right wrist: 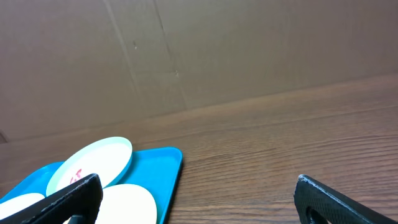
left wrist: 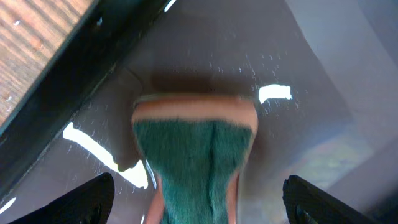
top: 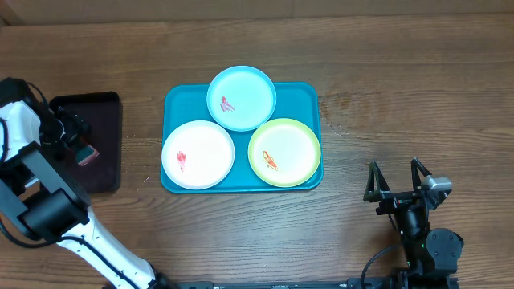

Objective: Clean dirty plates on tray and stack at the side
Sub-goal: 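Lower the left gripper and grasp the green-and-pink sponge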

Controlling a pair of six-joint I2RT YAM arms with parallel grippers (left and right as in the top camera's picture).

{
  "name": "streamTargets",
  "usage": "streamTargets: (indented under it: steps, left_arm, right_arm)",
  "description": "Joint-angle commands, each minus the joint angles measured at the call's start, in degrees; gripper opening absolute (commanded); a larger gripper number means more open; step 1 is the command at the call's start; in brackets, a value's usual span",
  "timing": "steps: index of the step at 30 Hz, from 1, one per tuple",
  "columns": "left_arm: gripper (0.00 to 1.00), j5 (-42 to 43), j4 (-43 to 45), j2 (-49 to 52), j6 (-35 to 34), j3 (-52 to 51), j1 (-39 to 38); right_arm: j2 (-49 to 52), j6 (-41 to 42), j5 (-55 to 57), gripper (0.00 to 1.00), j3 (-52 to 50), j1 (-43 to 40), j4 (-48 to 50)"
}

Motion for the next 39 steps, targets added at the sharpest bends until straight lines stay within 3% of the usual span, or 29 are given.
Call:
streamTargets:
  steps: [1,3,8,11,14,31,39]
  left_arm:
    - [0.89,-4.0,2.0,1.4,-0.8,0.7,-0.8]
    - [0.91,-6.2,3.2,1.6,-0.8,0.7,-0.9]
    - [0.86,-6.8,4.5,1.7,-0.8,0.7,-0.9]
    - [0.72,-6.6,4.5,1.7,-0.9,0.6,-1.0]
    - [0.64,-5.9,4.6,1.7,-1.0,0.4,-1.4]
    - [0.64,-6.6,5.8,1.7,-1.0,-4.3,-2.4]
    - [0.62,-12.3,5.7,1.7,-0.9,-5.5,-2.4]
  right_arm:
    - [-0.5,0.2,0.6,1.0,-0.6,-0.4,0.2]
    - [-0.5,0.2,0.6,1.0,-0.6,-0.4,0.2]
    - [-0.5,0.2,0.6,1.0,-0.6,-0.4,0.2]
    - [-0.5,0.2,0.6,1.0,-0.6,-0.4,0.2]
    - [-0.5,0.2,0.6,1.0,-0.6,-0.4,0.2]
    - [-0.5,0.2,0.6,1.0,-0.6,-0.4,0.2]
    - [-0.5,0.2,0.6,1.0,-0.6,-0.4,0.2]
